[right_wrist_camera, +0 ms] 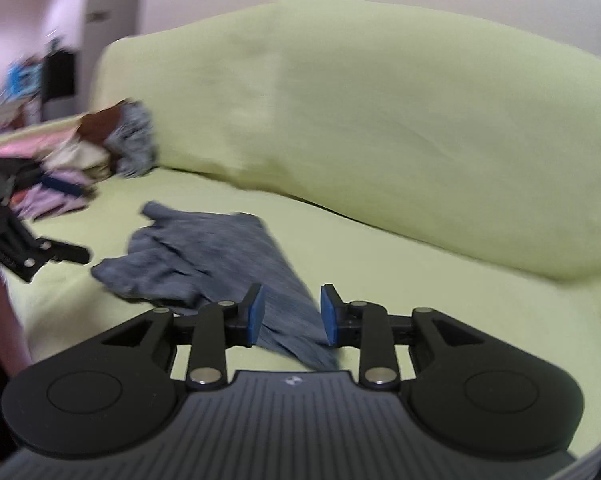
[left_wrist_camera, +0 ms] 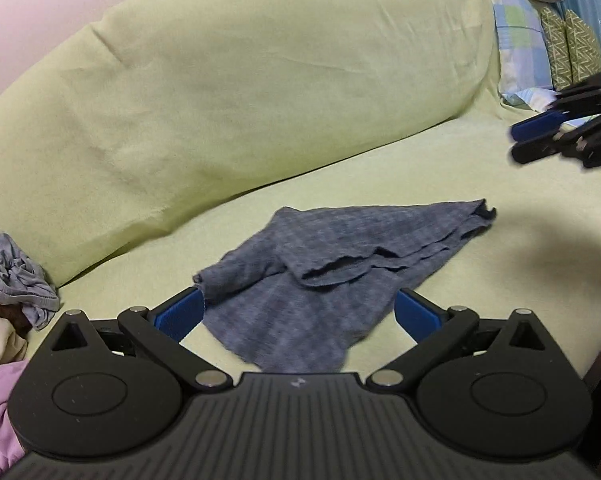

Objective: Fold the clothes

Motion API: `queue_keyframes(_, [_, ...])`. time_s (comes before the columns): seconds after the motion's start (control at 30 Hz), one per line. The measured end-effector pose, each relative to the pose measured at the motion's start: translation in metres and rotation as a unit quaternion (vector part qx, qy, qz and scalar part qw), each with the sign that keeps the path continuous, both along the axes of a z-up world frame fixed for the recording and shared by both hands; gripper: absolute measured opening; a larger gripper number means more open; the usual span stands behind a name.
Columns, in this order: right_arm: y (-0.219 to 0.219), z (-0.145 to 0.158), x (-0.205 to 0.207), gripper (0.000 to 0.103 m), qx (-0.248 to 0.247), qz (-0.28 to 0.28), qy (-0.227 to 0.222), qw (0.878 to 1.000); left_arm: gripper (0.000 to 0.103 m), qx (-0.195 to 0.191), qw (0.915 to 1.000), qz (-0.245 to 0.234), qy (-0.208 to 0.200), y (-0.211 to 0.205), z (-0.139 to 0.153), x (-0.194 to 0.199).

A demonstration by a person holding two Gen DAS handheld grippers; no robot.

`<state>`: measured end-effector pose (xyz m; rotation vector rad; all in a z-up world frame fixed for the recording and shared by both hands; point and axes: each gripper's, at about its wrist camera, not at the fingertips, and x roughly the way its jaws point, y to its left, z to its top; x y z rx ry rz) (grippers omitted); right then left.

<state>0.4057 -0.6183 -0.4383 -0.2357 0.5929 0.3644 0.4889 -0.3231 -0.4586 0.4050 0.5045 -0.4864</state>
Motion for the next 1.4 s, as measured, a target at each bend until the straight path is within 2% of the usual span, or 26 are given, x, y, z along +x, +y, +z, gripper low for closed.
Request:
queue_keyframes(0.1, [0.033,-0.009,0.03,0.034,-0.018,0.047,0.009,0.999,0.102,0.012,0.9999,-0.004,-0.003,0.01,-0.01,0.02])
queue_keyframes(0.17, [0.049,-0.02,0.051,0.048,-0.028,0.075,0.015,0.997,0.102,0.018,0.9998,-0.003,-0.001,0.013,-0.018,0.035])
queue_keyframes(0.2, [0.054,-0.025,0.058,0.05,-0.034,0.085,0.018,0.996,0.102,0.02,0.9998,-0.002,0.0,0.015,-0.022,0.042])
queue_keyframes(0.3, [0.077,-0.049,0.079,0.05,-0.045,0.115,0.043,0.991,0.102,0.009,0.9999,0.005,0.007,0.017,-0.032,0.061])
queue_keyframes(0.37, [0.09,-0.064,0.086,0.05,-0.062,0.134,0.043,0.988,0.102,0.003,0.9999,0.005,0.008,0.018,-0.037,0.07])
queue_keyframes(0.5, [0.103,-0.083,0.1,0.052,-0.084,0.153,0.049,0.983,0.102,0.028,0.9995,0.014,-0.001,0.015,-0.048,0.086])
queue_keyframes(0.53, [0.101,-0.086,0.1,0.049,-0.081,0.152,0.052,0.984,0.102,0.037,0.9992,0.016,-0.005,0.015,-0.05,0.089])
queue_keyframes(0.6, [0.09,-0.088,0.115,0.026,-0.034,0.126,0.062,0.989,0.102,0.045,0.9988,0.016,-0.006,0.014,-0.052,0.094])
queue_keyframes(0.63, [0.083,-0.086,0.12,0.003,-0.011,0.11,0.065,0.992,0.102,0.043,0.999,0.013,-0.004,0.013,-0.052,0.095])
queue_keyframes(0.73, [0.056,-0.074,0.128,0.001,0.036,0.06,0.051,0.996,0.102,0.045,0.9989,-0.007,-0.01,0.005,-0.051,0.097])
queue_keyframes(0.87, [0.018,-0.041,0.116,0.001,0.052,0.02,0.01,0.998,0.102,0.052,0.9974,-0.045,-0.022,-0.013,-0.047,0.101])
queue_keyframes(1.03, [-0.011,-0.002,0.091,0.001,0.058,-0.002,-0.019,0.998,0.101,0.021,0.9938,-0.109,0.005,-0.044,-0.04,0.108])
queue_keyframes(1.1, [-0.021,0.013,0.074,0.001,0.059,-0.011,-0.029,0.998,0.099,0.026,0.9919,-0.124,0.0,-0.062,-0.039,0.101])
queue_keyframes(1.13, [-0.025,0.018,0.066,0.001,0.059,-0.014,-0.033,0.998,0.093,0.028,0.9912,-0.13,-0.002,-0.068,-0.039,0.098])
queue_keyframes(1.17, [-0.027,0.02,0.061,0.001,0.057,-0.017,-0.035,0.998,0.079,0.029,0.99,-0.138,0.002,-0.075,-0.04,0.094])
queue_keyframes(1.2, [-0.03,0.022,0.055,0.001,0.056,-0.021,-0.036,0.998,0.07,0.03,0.9883,-0.149,0.009,-0.082,-0.04,0.088])
queue_keyframes(1.23, [-0.034,0.022,0.051,0.001,0.057,-0.027,-0.035,0.997,0.053,0.032,0.9874,-0.154,0.014,-0.086,-0.041,0.086])
queue_keyframes(1.27, [-0.039,0.023,0.046,0.001,0.058,-0.033,-0.033,0.997,0.032,0.037,0.987,-0.156,0.02,-0.091,-0.042,0.082])
queue_keyframes(1.3, [-0.045,0.024,0.04,0.001,0.061,-0.04,-0.029,0.997,0.017,0.041,0.9866,-0.156,0.024,-0.095,-0.044,0.076])
queue_keyframes(1.33, [-0.049,0.024,0.036,0.001,0.064,-0.046,-0.027,0.997,0.006,0.044,0.9864,-0.157,0.026,-0.097,-0.044,0.071])
queue_keyframes(1.4, [-0.06,0.024,0.023,0.001,0.07,-0.057,-0.022,0.996,0.006,0.036,0.9872,-0.153,0.026,-0.099,-0.043,0.052])
